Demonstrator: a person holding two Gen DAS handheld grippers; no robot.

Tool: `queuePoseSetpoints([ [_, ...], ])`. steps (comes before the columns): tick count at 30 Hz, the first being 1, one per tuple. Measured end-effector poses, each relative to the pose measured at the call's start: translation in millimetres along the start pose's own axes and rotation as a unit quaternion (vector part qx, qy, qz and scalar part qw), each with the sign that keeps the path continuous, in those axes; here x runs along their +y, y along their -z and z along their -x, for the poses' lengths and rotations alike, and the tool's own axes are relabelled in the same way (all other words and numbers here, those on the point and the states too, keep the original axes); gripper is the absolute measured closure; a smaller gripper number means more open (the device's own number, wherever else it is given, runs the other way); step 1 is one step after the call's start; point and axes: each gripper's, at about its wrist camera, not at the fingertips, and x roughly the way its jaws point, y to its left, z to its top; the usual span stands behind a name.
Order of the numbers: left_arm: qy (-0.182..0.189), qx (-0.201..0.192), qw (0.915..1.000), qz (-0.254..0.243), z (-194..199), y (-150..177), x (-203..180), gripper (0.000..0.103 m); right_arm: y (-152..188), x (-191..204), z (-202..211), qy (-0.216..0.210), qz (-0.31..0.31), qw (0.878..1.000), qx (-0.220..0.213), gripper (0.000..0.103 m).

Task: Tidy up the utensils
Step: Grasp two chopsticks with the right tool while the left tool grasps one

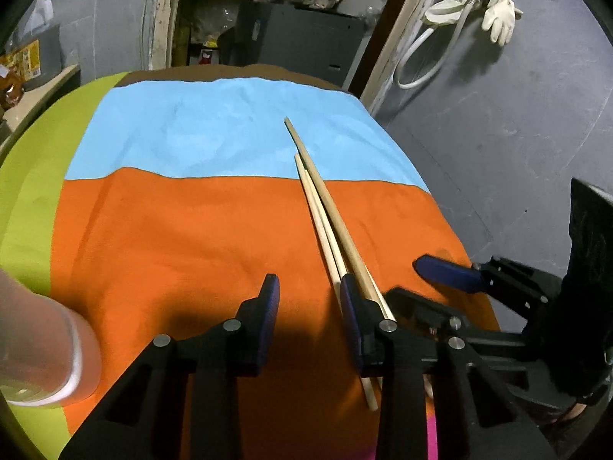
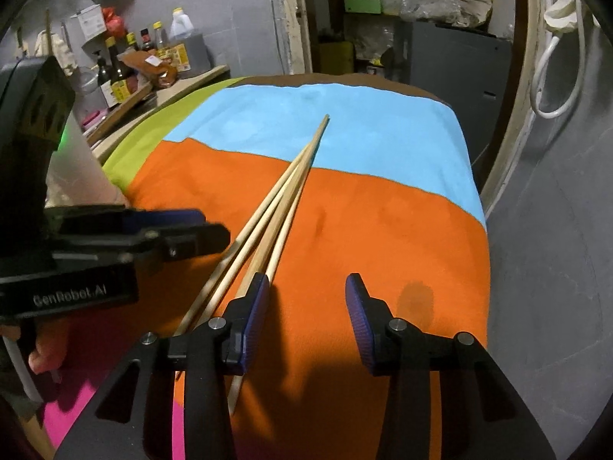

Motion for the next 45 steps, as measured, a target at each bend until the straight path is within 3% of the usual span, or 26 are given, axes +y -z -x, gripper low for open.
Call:
queuePoseSetpoints([
  [3,0.003,0.001,1.0,-0.003,-2.2,-2.3,-0.1,0.075,-3.6,-8.1,-8.5,0.007,-0.009,1.0,0.008,0.069],
  [8,-0.003,0.005,1.0,-0.003,-9.2,-6.4,2.8,0.076,-5.6,-15.0,-3.2,-0.019,-0.028,0.999,-0.003,0.069],
  [14,-0.003,0.011,0.9999,-0.009,-15.4,-12.3,0.8,0.076,-2.4,-4.0,0.7,-0.042,-0.009,0.999,0.002,0.069],
  [18,-0.001,0.017,0.9998,-0.01,-19.9,-18.6,1.8,0.084,-0.6,1.0,3.5,-0.05,-0.002,0.999,0.005,0.069],
  [25,-0.018,0.03,0.9994,-0.002,-30.3,-29.0,0.9,0.093,-5.7,5.6,-8.2,-0.028,0.004,0.999,0.017,0.069],
  [30,-0.027,0.043,0.9987,-0.002,-36.9,-39.9,2.9,0.095,-21.0,-1.3,-21.8,-0.004,-0.007,1.0,0.015,0.089],
  [37,-0.021,0.061,0.9979,0.007,-39.8,-53.9,11.8,0.097,-50.9,-23.4,-45.3,-0.04,-0.057,0.997,0.037,0.091],
  [45,-0.03,0.045,0.9981,0.029,-24.4,-40.2,16.9,0.1,-42.3,-28.3,-35.1,-0.047,-0.086,0.995,0.031,0.1],
])
